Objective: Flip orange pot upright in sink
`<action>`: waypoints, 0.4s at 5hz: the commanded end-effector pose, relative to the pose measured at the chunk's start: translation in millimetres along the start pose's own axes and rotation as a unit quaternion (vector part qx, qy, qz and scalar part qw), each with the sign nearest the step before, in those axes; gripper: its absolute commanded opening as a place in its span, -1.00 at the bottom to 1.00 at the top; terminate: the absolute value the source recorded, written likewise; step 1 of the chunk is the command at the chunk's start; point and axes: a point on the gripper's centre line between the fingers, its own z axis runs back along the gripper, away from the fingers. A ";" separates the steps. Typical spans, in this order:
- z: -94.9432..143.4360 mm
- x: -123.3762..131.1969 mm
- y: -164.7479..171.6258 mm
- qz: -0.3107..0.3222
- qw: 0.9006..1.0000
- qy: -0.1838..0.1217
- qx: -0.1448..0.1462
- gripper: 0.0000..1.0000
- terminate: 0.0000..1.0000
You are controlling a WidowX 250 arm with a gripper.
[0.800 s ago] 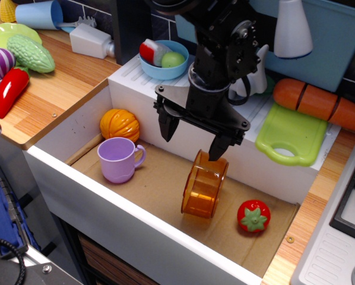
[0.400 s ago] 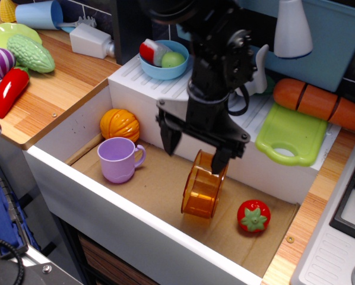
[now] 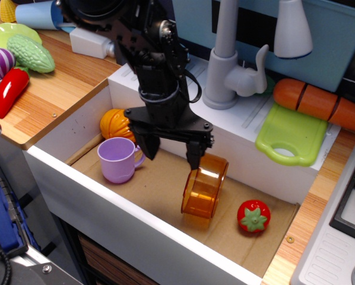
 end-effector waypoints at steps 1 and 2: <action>-3.9 7.8 6.0 0.022 0.999 -0.012 -0.042 1.00 -1.00; -13.6 10.2 5.6 0.025 0.997 -0.021 -0.066 1.00 -1.00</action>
